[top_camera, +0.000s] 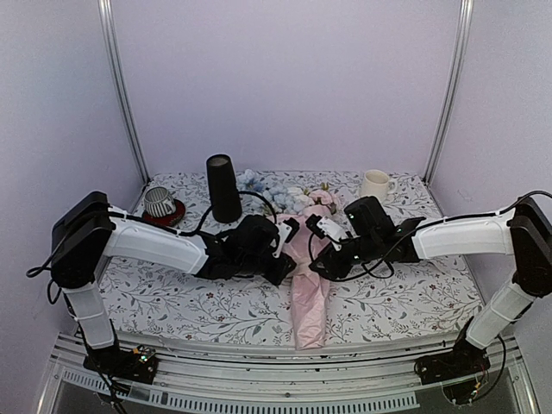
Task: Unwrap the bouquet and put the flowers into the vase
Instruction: Untie the half-tied ribbon from the folded wrapping paper.
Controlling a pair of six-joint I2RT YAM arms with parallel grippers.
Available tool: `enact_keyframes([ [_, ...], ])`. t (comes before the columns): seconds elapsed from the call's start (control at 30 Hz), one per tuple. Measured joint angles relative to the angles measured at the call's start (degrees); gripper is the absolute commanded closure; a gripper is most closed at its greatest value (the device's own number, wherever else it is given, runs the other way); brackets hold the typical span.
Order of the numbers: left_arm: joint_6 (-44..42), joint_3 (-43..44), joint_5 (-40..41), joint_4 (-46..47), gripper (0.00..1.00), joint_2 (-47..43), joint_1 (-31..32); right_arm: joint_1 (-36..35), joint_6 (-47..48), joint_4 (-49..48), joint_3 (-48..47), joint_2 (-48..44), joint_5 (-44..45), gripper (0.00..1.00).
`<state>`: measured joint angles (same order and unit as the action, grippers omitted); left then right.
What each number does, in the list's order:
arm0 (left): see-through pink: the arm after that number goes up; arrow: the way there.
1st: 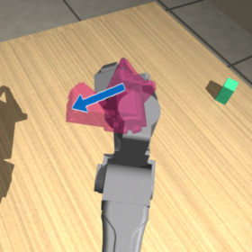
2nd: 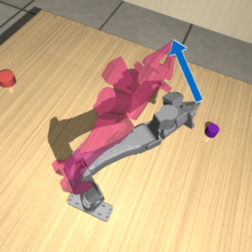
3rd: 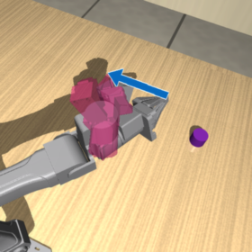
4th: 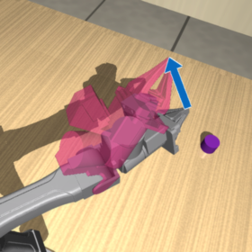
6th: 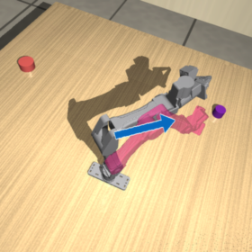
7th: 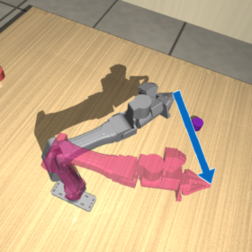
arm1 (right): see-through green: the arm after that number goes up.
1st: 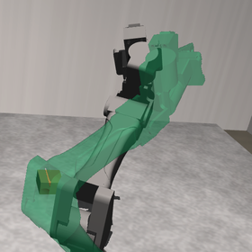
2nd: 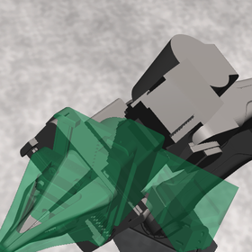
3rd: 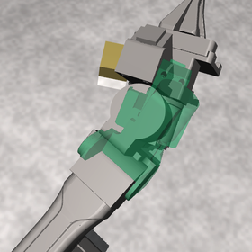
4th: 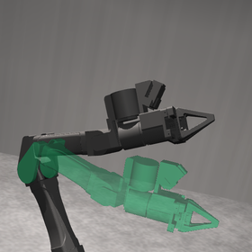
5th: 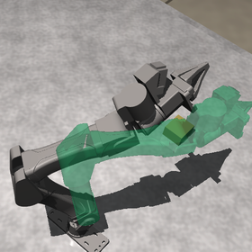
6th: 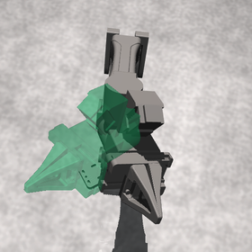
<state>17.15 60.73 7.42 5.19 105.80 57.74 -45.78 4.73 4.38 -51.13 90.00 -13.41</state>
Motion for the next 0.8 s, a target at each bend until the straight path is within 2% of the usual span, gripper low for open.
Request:
enact_keyframes([
  [0.1,0.3,0.0,-0.4,0.0,0.79,0.0,-0.3,-0.1,0.1,0.6,-1.5,2.3,0.9,0.68],
  [0.23,0.5,0.0,-0.5,0.0,0.85,0.0,-0.6,-0.3,0.3,1.3,-1.8,3.1,1.5,0.9],
  [0.27,0.5,0.0,-0.5,0.0,0.87,0.0,-0.6,-0.3,0.2,1.4,-1.8,3.1,1.7,0.92],
  [0.47,1.1,0.0,-0.5,0.0,0.99,0.0,-1.1,-0.4,-0.7,1.4,-1.4,1.6,4.1,0.96],
  [0.8,1.6,-1.5,0.2,-0.2,1.0,0.0,-2.1,0.6,-5.1,-1.7,4.3,-9.6,14.5,0.96],
])
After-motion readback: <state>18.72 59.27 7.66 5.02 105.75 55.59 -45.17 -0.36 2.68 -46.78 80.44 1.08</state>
